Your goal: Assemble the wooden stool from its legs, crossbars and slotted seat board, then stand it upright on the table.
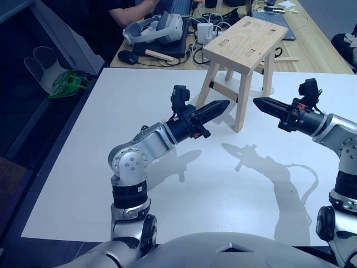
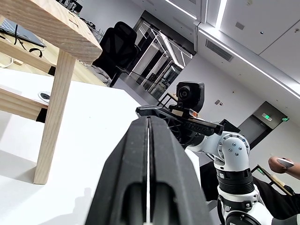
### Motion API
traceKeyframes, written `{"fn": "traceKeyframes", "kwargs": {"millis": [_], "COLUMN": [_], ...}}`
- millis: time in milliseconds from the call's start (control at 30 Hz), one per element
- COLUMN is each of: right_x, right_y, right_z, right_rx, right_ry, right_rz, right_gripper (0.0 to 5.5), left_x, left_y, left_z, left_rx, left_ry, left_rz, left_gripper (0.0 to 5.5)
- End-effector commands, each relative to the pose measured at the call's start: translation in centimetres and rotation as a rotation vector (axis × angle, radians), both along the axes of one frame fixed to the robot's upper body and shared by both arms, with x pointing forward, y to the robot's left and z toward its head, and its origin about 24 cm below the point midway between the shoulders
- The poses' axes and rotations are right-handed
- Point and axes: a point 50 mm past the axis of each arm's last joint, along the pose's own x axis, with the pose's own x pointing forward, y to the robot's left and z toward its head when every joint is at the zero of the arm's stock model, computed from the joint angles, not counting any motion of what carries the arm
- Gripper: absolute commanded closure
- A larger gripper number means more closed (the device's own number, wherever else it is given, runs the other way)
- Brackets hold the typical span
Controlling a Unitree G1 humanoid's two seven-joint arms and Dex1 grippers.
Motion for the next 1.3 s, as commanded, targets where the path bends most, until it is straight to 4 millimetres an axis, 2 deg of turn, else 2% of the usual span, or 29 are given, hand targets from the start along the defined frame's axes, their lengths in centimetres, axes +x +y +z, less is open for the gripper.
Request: {"fn": "traceKeyframes", "kwargs": {"millis": [33,100,167,267,300,367,500,667,900,1000,1167,1300], "right_x": [0.0,0.7,1.9,3.0,2.6,2.5,3.5,3.4,5.0,5.4,6.0,6.4], "right_y": [0.3,0.8,1.5,1.9,2.6,3.3,2.8,4.0,2.8,3.3,3.6,3.8], "right_z": [0.2,-1.0,-2.7,-4.9,-6.2,-6.8,-6.2,-5.7,-7.3,-7.1,-6.2,-6.1], "right_rx": [-0.039,-0.085,-0.18,-0.227,-0.239,-0.24,-0.247,-0.232,-0.323,-0.341,-0.392,-0.362], "right_ry": [-0.019,-0.023,-0.07,-0.094,-0.078,-0.084,-0.146,-0.265,-0.201,-0.265,-0.413,-0.447], "right_rz": [0.011,-0.083,-0.271,-0.573,-0.615,-0.658,-0.722,-0.68,-0.811,-0.784,-0.773,-0.738], "right_gripper": [5.5,5.5,5.5,5.5,5.5,5.5,5.5,5.5,5.5,5.5,5.5,5.5], "left_x": [0.4,1.7,3.6,4.3,4.4,4.5,4.9,5.2,6.0,6.6,6.7,7.5], "left_y": [0.0,0.3,1.4,1.5,1.1,0.5,0.4,1.0,1.3,1.6,1.1,2.0], "left_z": [-1.0,-2.5,-3.9,-4.6,-5.0,-5.6,-5.7,-5.1,-6.2,-6.6,-6.9,-7.3], "left_rx": [0.107,0.238,0.353,0.356,0.359,0.364,0.349,0.302,0.426,0.439,0.453,0.501], "left_ry": [-0.015,-0.042,-0.088,-0.153,-0.157,-0.164,-0.175,-0.193,-0.212,-0.199,-0.226,-0.175], "left_rz": [0.061,0.225,0.51,0.71,0.723,0.722,0.722,0.769,0.83,0.868,0.797,0.876], "left_gripper": [5.47,5.47,5.47,5.47,5.47,5.47,5.47,5.47,5.47,5.47,5.47,5.47]}}
